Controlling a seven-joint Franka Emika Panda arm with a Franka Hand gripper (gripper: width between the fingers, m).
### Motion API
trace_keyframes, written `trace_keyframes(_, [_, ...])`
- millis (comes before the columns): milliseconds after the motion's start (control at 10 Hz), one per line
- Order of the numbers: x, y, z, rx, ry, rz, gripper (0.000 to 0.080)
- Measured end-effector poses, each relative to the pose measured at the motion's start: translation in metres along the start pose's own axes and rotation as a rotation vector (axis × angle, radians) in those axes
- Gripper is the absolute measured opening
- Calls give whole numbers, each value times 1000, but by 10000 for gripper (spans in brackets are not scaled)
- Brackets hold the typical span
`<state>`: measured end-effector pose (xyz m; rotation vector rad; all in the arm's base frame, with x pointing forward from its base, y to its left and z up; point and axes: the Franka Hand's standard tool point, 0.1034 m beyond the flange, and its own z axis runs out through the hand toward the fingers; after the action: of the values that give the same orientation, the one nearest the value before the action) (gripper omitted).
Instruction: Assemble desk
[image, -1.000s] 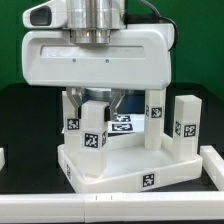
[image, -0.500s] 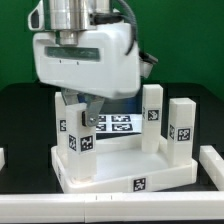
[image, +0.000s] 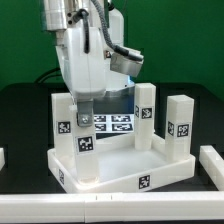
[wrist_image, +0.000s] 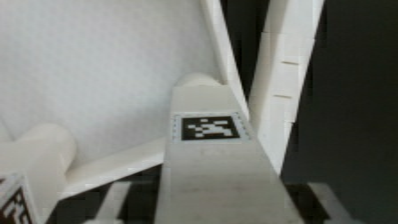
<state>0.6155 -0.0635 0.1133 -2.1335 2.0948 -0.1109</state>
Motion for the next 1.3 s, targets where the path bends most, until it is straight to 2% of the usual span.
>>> trace_keyframes(100, [-3,1,0,42,-6,242,284])
trace_keyframes(200, [-2,1,0,38,-2,142,284])
trace_keyframes(400, [-3,1,0,38,-2,119,284])
trace_keyframes(500, [-2,0,-1,34,10,-89,456])
trace_keyframes(600, [-5,-2,-2,26,18,-288,456])
trace_keyframes(700, [-11,-1,-1,2,16,-444,602])
trace_keyframes(800, [-10,0,1,-2,16,-478,635])
trace_keyframes(1100, [-7,-2,-1,-11,25,-738,647])
trace_keyframes(1200, [-6,-14,-8,-15,43,-959,649])
trace_keyframes(1300, [-13,-18,-6,-43,46,-1190,649])
